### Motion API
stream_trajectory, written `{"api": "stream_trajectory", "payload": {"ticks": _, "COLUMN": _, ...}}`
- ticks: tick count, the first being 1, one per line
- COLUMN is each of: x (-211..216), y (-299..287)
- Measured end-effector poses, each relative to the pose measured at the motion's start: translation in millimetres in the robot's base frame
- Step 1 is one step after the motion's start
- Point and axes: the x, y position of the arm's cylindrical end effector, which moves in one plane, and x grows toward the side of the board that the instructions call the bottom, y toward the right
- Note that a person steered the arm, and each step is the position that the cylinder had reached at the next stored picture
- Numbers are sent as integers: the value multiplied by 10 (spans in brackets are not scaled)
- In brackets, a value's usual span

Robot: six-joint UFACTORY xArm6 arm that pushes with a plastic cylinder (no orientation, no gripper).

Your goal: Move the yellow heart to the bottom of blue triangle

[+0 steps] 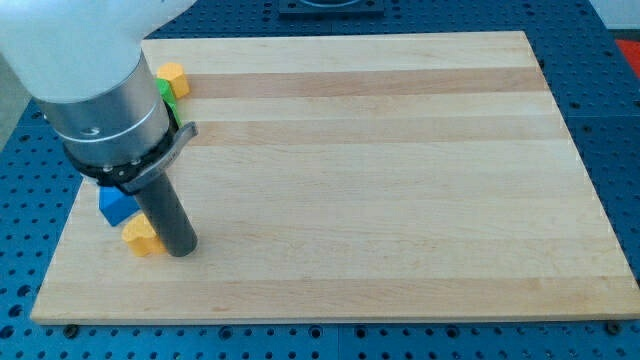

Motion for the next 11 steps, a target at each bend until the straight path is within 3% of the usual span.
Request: {"api": "stream_trajectory", "payload": {"ticks": 11, "x": 9, "y": -480}}
